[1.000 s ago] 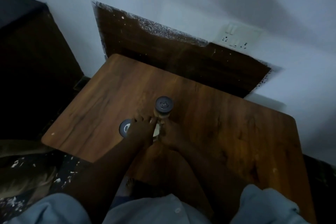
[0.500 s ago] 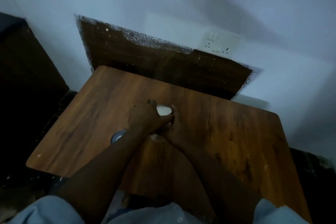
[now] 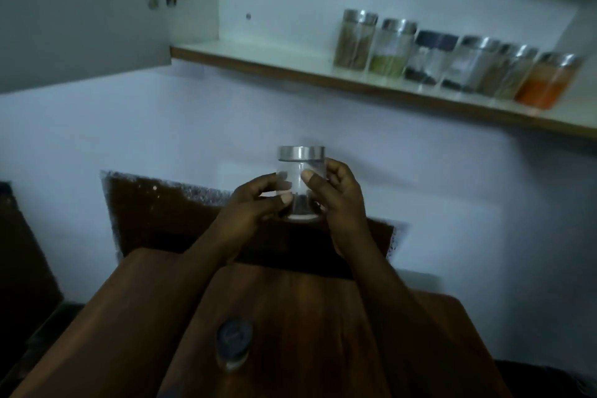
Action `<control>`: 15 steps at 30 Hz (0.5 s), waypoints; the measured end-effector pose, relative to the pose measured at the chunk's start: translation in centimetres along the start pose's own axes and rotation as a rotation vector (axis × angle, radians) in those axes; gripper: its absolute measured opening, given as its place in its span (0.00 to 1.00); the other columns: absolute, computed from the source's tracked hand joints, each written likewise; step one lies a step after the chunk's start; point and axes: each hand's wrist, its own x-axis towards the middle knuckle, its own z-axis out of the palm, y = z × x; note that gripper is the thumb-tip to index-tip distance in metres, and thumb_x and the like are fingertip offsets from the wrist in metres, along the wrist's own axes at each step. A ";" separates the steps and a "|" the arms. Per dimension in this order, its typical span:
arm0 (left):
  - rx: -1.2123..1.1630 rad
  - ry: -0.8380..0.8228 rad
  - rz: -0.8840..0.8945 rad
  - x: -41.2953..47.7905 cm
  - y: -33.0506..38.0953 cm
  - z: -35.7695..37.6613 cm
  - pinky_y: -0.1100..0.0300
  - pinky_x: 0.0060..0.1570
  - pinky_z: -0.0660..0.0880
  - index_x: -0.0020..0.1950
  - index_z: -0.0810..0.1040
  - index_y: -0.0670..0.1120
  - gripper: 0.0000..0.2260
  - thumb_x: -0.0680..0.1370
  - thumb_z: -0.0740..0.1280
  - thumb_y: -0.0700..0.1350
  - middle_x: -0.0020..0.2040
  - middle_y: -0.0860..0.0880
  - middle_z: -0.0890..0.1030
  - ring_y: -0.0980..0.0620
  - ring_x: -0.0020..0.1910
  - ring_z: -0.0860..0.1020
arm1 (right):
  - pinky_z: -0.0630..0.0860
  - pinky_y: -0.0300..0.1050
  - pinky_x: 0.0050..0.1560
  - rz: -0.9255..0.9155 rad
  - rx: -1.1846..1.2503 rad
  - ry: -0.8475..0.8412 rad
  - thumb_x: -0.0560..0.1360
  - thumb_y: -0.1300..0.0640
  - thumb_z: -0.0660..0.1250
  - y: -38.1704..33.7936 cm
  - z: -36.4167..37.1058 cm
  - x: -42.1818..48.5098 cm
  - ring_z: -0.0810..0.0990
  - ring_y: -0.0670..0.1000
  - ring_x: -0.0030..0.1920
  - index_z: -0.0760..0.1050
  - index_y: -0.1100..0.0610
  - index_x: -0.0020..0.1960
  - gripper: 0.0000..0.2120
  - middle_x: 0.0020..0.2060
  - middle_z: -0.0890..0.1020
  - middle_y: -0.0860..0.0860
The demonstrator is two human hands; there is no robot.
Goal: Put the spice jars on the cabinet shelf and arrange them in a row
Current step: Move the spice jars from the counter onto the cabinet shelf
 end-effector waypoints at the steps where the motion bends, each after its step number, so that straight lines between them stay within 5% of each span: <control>1: 0.050 0.045 0.043 0.9 1.4 0.3 0.54 0.50 0.81 0.68 0.78 0.45 0.20 0.76 0.72 0.46 0.60 0.47 0.84 0.47 0.54 0.84 | 0.81 0.62 0.59 -0.039 -0.027 0.010 0.69 0.37 0.75 -1.6 -0.2 1.0 0.84 0.51 0.58 0.79 0.46 0.63 0.25 0.59 0.84 0.48; 4: 0.148 0.183 0.184 3.9 5.7 1.0 0.49 0.55 0.81 0.69 0.77 0.46 0.25 0.74 0.74 0.50 0.60 0.50 0.83 0.51 0.52 0.85 | 0.81 0.53 0.59 -0.167 -0.116 0.073 0.71 0.32 0.70 -6.1 -0.3 3.8 0.82 0.44 0.57 0.80 0.45 0.64 0.26 0.59 0.81 0.43; 8: 0.315 0.311 0.372 8.1 11.0 2.0 0.54 0.55 0.80 0.69 0.76 0.52 0.24 0.75 0.74 0.55 0.60 0.55 0.82 0.56 0.49 0.84 | 0.74 0.27 0.40 -0.350 -0.138 0.227 0.75 0.39 0.72 -11.1 0.2 7.7 0.81 0.33 0.46 0.76 0.51 0.58 0.19 0.48 0.83 0.42; 12: 0.442 0.464 0.526 11.9 15.0 2.8 0.65 0.48 0.76 0.67 0.76 0.54 0.24 0.73 0.73 0.60 0.53 0.63 0.80 0.63 0.48 0.82 | 0.75 0.27 0.43 -0.489 -0.152 0.296 0.78 0.42 0.70 -15.3 1.1 11.9 0.81 0.35 0.47 0.78 0.52 0.56 0.15 0.47 0.83 0.43; 15: 0.521 0.506 0.568 15.5 17.0 2.6 0.60 0.52 0.77 0.67 0.75 0.52 0.25 0.74 0.73 0.58 0.58 0.58 0.81 0.56 0.53 0.83 | 0.76 0.32 0.49 -0.556 -0.208 0.323 0.77 0.42 0.71 -16.4 1.7 15.5 0.81 0.42 0.53 0.79 0.53 0.59 0.18 0.54 0.82 0.45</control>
